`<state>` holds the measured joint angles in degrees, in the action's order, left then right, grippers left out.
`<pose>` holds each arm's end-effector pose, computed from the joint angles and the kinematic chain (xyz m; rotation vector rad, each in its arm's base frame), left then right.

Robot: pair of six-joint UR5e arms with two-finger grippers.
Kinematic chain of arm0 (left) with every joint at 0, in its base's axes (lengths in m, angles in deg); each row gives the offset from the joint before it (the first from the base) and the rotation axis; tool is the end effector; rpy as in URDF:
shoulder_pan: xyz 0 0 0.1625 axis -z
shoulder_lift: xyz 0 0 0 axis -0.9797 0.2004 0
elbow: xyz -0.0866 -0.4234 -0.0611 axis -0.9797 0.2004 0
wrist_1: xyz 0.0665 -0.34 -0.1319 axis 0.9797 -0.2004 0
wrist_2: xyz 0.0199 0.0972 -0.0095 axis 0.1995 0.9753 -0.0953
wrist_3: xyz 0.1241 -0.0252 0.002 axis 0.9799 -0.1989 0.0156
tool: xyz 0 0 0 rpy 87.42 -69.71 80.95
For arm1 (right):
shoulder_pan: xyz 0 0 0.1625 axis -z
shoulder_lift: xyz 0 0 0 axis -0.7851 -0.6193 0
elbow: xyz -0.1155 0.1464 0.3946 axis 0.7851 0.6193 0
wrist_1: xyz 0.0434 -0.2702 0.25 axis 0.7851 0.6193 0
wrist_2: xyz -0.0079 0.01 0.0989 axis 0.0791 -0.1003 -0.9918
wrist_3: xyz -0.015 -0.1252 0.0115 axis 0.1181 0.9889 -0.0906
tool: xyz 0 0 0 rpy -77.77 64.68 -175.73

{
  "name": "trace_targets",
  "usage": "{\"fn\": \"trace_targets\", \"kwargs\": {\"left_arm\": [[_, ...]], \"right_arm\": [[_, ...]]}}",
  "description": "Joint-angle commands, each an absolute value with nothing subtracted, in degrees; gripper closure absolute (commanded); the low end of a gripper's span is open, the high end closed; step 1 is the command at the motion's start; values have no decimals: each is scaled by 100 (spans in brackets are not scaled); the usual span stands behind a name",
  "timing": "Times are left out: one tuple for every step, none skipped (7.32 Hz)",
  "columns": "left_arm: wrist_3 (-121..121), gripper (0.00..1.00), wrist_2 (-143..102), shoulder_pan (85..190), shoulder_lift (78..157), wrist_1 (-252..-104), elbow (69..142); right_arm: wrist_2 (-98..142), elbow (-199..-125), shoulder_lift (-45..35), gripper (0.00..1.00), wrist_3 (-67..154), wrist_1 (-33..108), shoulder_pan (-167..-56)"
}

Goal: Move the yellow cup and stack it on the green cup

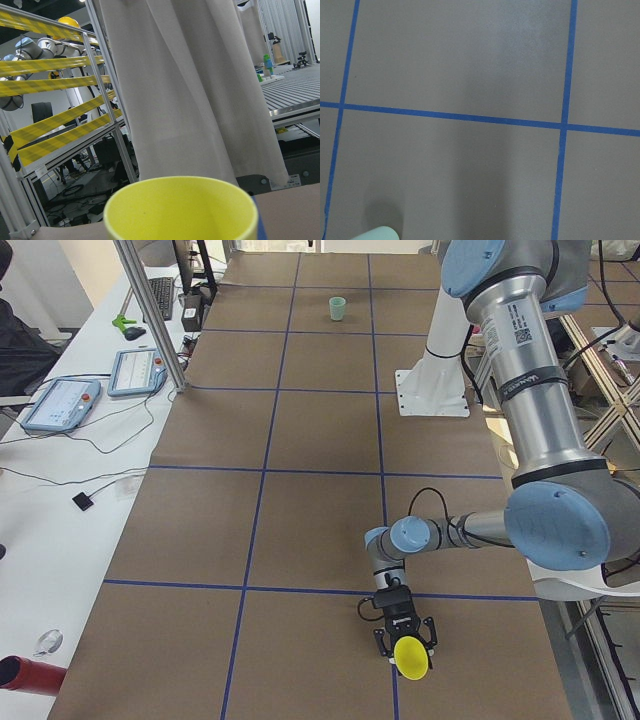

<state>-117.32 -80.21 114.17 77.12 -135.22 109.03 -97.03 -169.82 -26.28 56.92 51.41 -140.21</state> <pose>0.0659 -0.2357 0.8263 0.1963 -0.6101 -1.2709 0.0215 -0.4452 0.6000 0.1172 -0.9140 -0.0501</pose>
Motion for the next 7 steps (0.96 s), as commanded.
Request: {"fn": "trace_targets", "kwargs": {"left_arm": [[-9558, 87, -6620, 13532, 9269, -13585, 10920], [-8985, 100, -6607, 13661, 9739, -13656, 10937], [-8187, 100, -6625, 13871, 10475, -14030, 10920], [-7674, 100, -6634, 13856, 11004, -14347, 10832], [-7138, 100, -6634, 13847, 11488, -14594, 10788], [-6620, 100, -6669, 13821, 11745, -14901, 10840], [-5892, 100, -6947, 13777, 11835, -15844, 10927]], "right_arm": [[-9696, -16956, -2635, 0, 5692, 5149, -13980], [-9688, -16947, -2644, 0, 5692, 5158, -13980], [-9670, -16929, -2644, 0, 5692, 5158, -13980], [-9635, -16920, -2635, 0, 5674, 5228, -13980], [-9617, -16938, -2591, 0, 5648, 5350, -13980], [-9608, -16938, -2556, 0, 5631, 5360, -13980], [-9600, -16903, -2425, 0, 5448, 5378, -13841]]}}
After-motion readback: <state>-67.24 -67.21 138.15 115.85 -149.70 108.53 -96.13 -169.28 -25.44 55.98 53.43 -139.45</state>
